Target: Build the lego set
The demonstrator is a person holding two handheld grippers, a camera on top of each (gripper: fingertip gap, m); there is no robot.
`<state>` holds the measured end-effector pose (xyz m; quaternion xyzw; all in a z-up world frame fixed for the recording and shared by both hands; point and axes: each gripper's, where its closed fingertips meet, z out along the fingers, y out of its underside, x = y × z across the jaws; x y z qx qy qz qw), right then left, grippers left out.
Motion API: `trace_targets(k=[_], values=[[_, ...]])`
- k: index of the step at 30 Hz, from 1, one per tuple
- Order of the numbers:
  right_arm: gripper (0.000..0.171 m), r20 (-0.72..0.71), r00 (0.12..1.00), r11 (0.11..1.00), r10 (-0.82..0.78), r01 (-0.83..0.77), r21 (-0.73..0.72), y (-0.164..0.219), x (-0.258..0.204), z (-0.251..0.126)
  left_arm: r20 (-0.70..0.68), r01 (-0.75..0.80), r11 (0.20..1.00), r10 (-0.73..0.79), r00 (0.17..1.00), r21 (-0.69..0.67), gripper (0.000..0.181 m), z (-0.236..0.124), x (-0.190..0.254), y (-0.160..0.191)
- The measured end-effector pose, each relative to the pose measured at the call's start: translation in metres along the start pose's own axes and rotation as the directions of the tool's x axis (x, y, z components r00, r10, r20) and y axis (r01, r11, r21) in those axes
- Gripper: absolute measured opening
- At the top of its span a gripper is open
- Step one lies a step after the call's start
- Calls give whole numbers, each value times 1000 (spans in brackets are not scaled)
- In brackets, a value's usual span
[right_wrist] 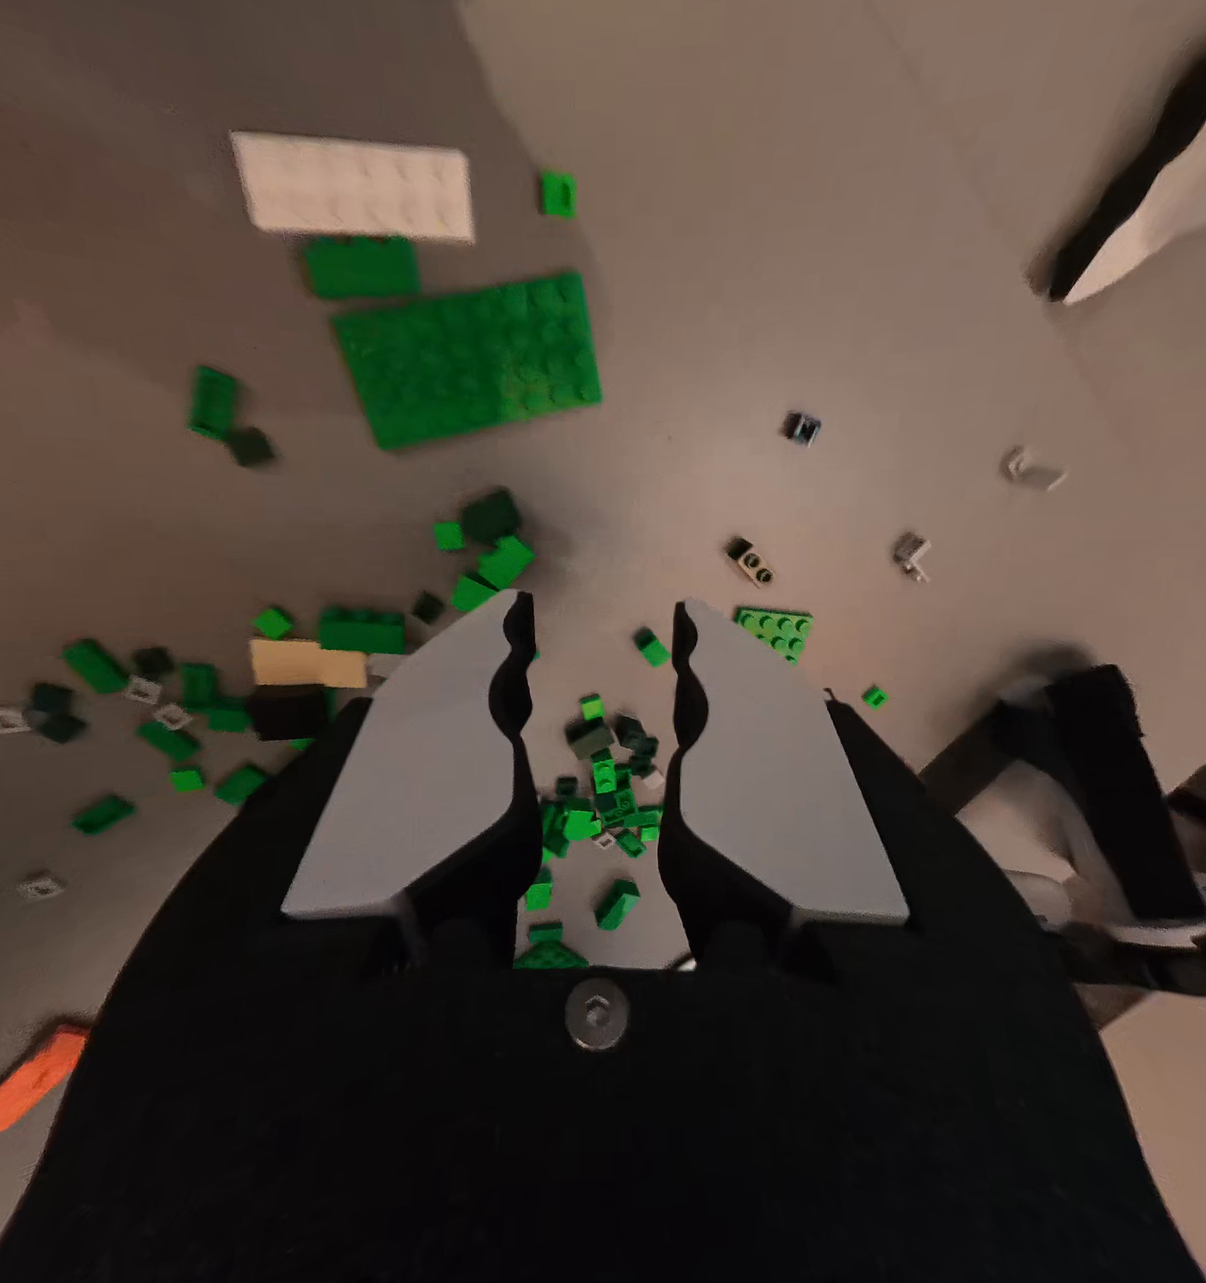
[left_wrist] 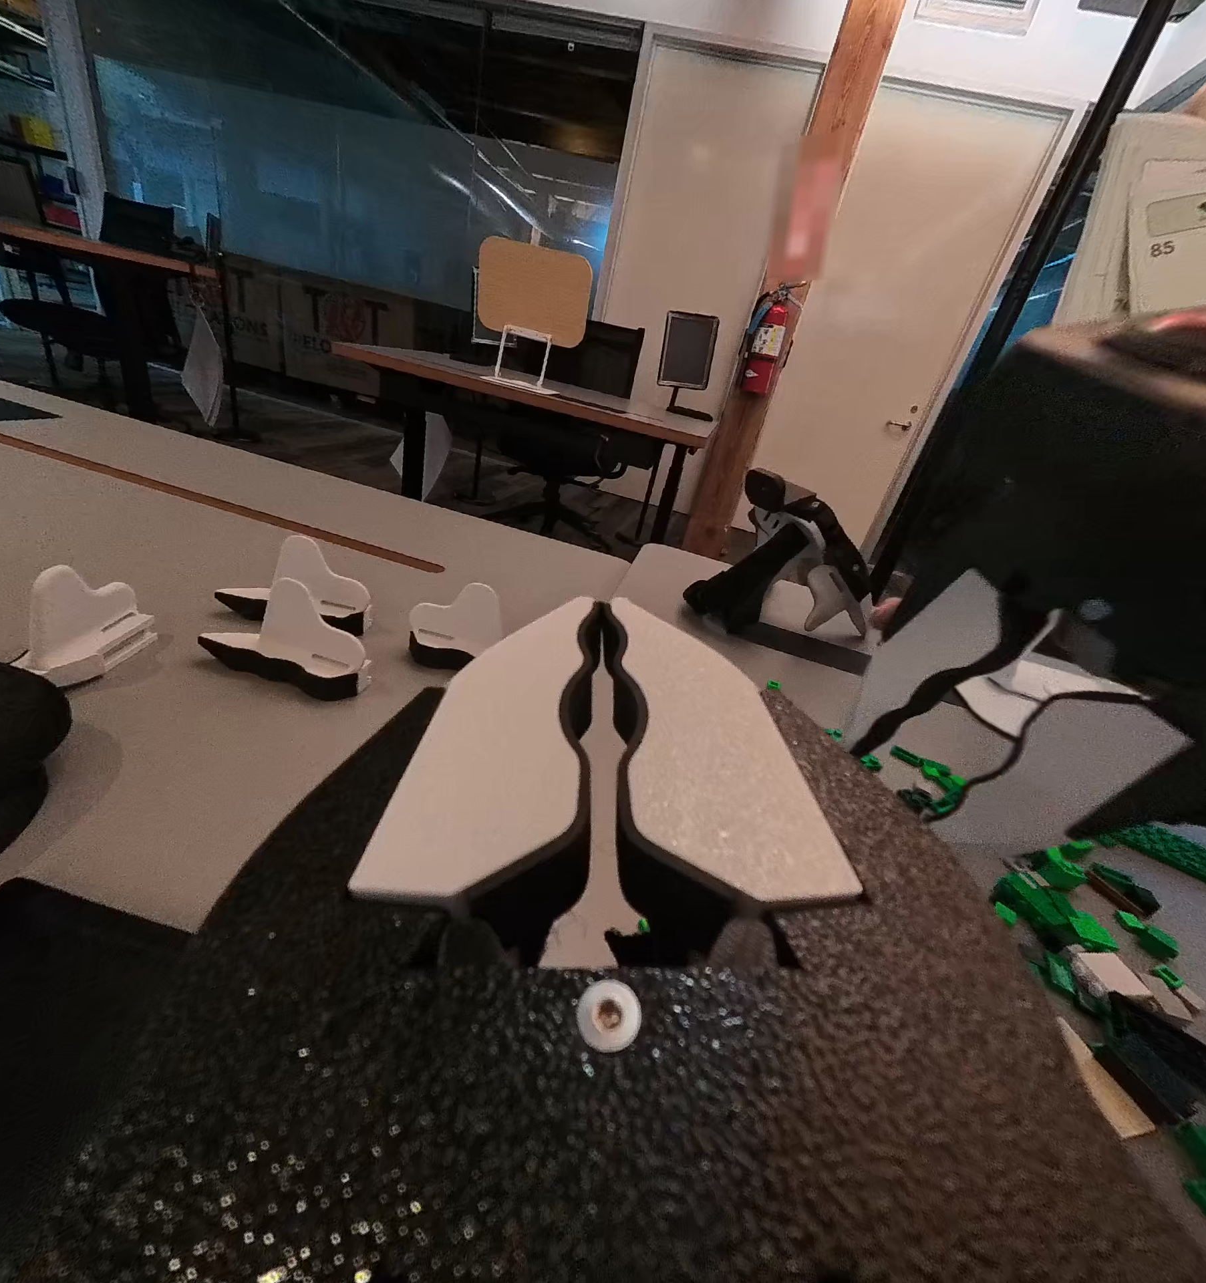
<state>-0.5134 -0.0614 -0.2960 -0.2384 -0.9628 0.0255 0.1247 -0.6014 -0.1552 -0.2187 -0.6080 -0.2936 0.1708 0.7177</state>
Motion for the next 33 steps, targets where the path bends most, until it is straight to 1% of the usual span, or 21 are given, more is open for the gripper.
trace_targets(k=[2, 4, 7, 10, 12, 13, 16, 18, 19, 20, 21, 22, 24, 25, 29, 31, 32, 33], values=[[37, -30, 999, 996, 38, -35, 77, -10, -8, -16, -5, -8, 1000, 8, 1000, -1, 0, 0, 2, 0], [37, -101, 986, 986, 131, -119, 112, -4, -12, -39, -12, -16, 1000, 16, 1000, -3, 0, 1, 5, 1], [37, -324, 925, 976, 200, -159, 148, 34, -23, -83, -36, -18, 1000, 17, 999, -15, 0, 4, 11, 4], [31, -433, 833, 934, 345, -259, 248, 85, -55, -117, -56, -42, 999, 41, 998, -18, 0, 4, 19, 6], [26, -471, 743, 876, 476, -351, 331, 129, -76, -129, -82, -62, 998, 61, 995, -10, 0, 4, 26, 6], [22, -492, 681, 839, 542, -404, 365, 155, -84, -131, -103, -70, 998, 70, 992, -3, 0, 4, 31, 6], [12, -533, 444, 689, 720, -550, 472, 236, -103, -128, -157, -118, 993, 118, 981, 11, 0, 3, 45, 10], [7, -510, 312, 585, 801, -587, 559, 276, -113, -117, -157, -164, 986, 162, 974, 0, 0, 3, 48, 16], [8, -498, 267, 548, 825, -597, 586, 290, -118, -109, -155, -188, 982, 184, 971, -9, 0, 3, 49, 19], [10, -510, 234, 538, 828, -589, 603, 302, -121, -102, -157, -211, 977, 207, 966, -12, 0, 3, 50, 20], [10, -512, 220, 537, 830, -562, 629, 307, -122, -96, -167, -239, 971, 234, 958, -7, 0, 2, 54, 21], [12, -487, 223, 526, 844, -520, 673, 304, -123, -93, -175, -269, 963, 265, 948, -2, 0, 2, 58, 22], [12, -434, 212, 483, 876, -425, 766, 294, -122, -97, -191, -340, 940, 335, 923, 6, 0, 0, 66, 25], [12, -448, 193, 488, 873, -383, 784, 295, -119, -102, -196, -376, 927, 369, 908, 4, 0, -1, 70, 28], [12, -550, 151, 569, 821, -275, 775, 306, -110, -112, -227, -468, 884, 454, 862, -11, 0, -2, 85, 35], [12, -541, 145, 560, 828, -238, 793, 308, -112, -112, -244, -481, 876, 463, 852, -17, 0, -3, 91, 37], [12, -518, 140, 536, 844, -225, 814, 308, -114, -111, -250, -483, 876, 464, 850, -15, 0, -3, 94, 38], [12, -492, 156, 516, 856, -217, 829, 305, -116, -110, -253, -486, 874, 467, 847, -14, 0, -3, 96, 38]])
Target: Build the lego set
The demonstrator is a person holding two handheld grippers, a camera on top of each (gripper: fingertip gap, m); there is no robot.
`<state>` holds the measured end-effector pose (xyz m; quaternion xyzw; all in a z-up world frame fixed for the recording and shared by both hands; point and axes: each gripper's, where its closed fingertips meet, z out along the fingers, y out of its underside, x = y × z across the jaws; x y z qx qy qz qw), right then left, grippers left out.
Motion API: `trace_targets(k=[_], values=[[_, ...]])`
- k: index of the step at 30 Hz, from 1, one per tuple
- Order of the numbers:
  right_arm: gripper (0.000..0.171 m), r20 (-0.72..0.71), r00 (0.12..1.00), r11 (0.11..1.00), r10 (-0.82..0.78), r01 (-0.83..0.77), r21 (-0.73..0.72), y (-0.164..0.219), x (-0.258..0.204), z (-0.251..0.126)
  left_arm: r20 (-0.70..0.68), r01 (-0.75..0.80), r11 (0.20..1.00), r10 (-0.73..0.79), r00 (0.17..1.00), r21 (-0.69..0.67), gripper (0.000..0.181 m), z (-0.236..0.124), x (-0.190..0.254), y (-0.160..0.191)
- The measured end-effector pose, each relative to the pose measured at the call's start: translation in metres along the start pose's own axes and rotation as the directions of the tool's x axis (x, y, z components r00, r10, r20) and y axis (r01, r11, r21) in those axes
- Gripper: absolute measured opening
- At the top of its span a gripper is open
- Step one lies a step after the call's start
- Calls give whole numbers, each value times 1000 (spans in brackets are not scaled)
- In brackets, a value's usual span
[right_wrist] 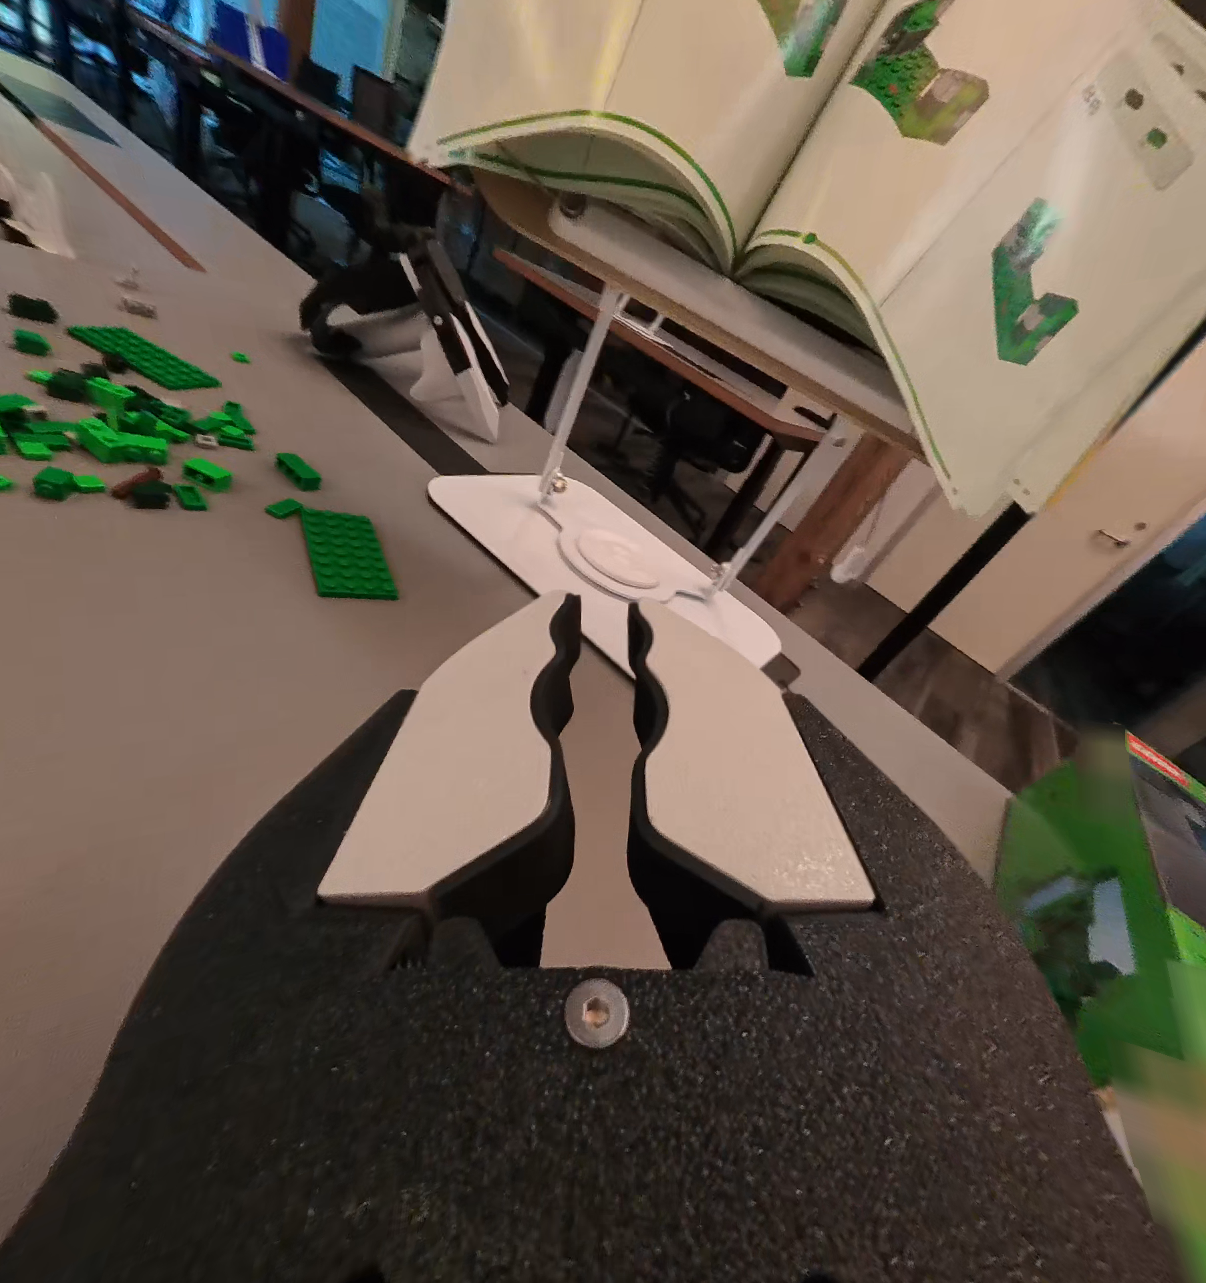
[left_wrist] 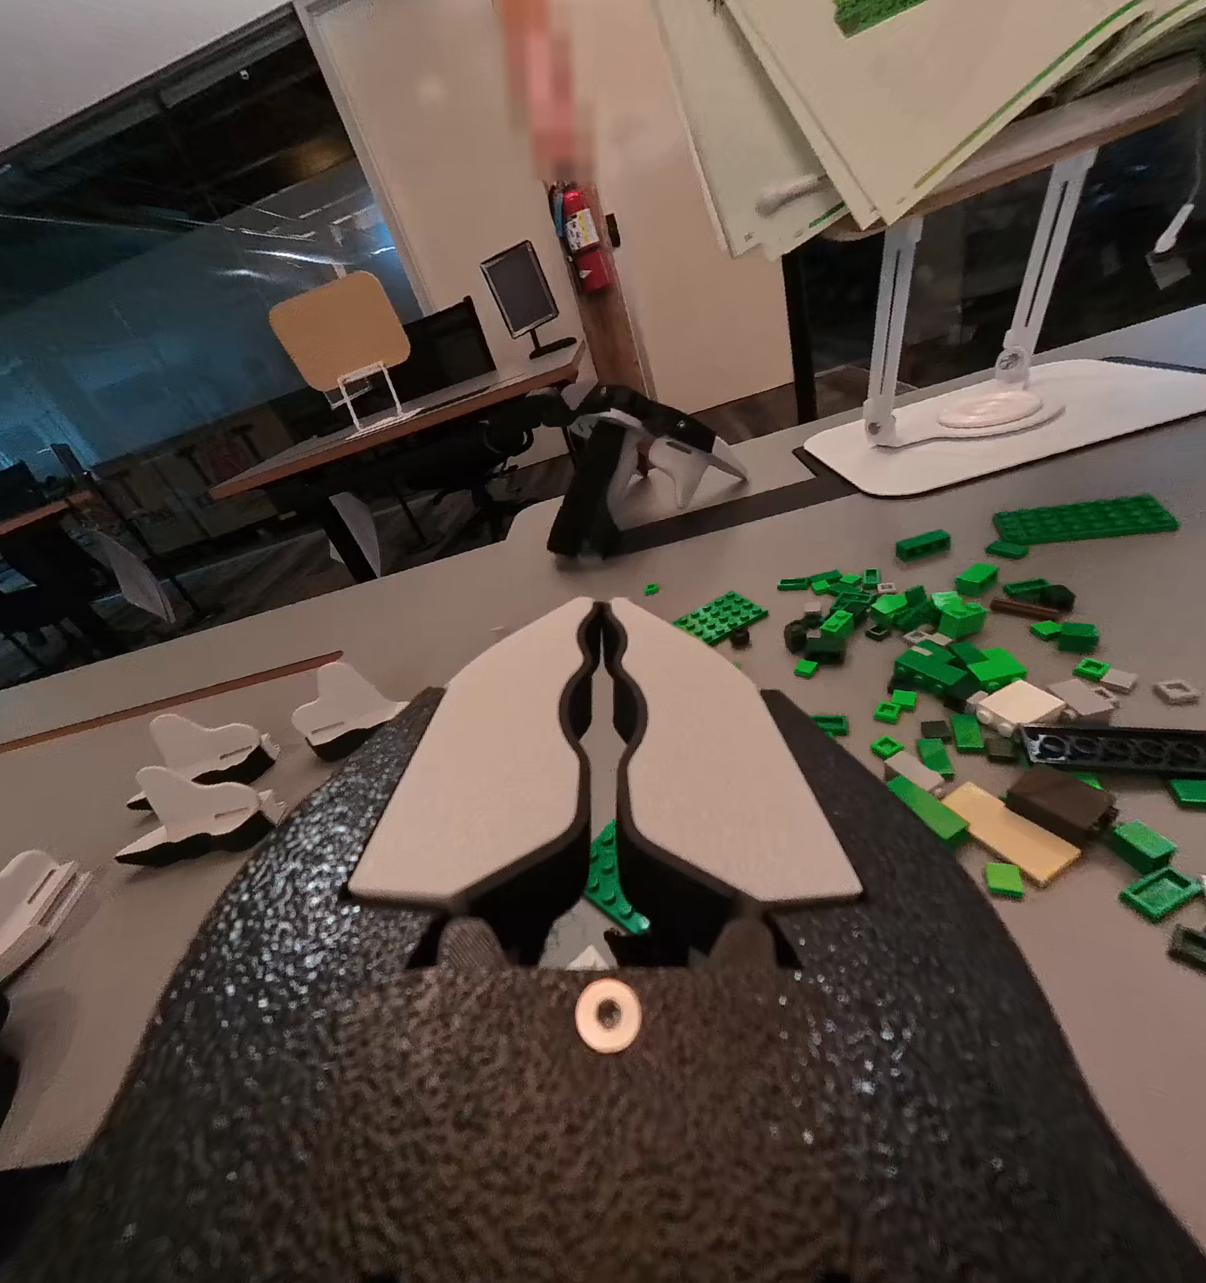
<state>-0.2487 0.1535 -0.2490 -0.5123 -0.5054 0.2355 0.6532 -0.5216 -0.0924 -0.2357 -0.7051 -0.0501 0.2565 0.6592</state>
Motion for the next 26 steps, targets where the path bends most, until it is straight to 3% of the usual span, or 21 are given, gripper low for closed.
trace_targets(k=[11, 17, 26], values=[[9, 57, 998, 997, -34, 30, 73, -10, -18, -4, -19, -12, 999, 12, 1000, -36, 0, 3, 6, 7], [8, 61, 997, 995, -42, 36, 95, -12, -21, -7, 2, -31, 998, 31, 1000, 49, 0, -4, 3, -8], [8, 98, 993, 992, -60, 48, 115, -13, -28, -8, 13, 8, 999, -9, 1000, 41, 0, -5, -5, -2]])
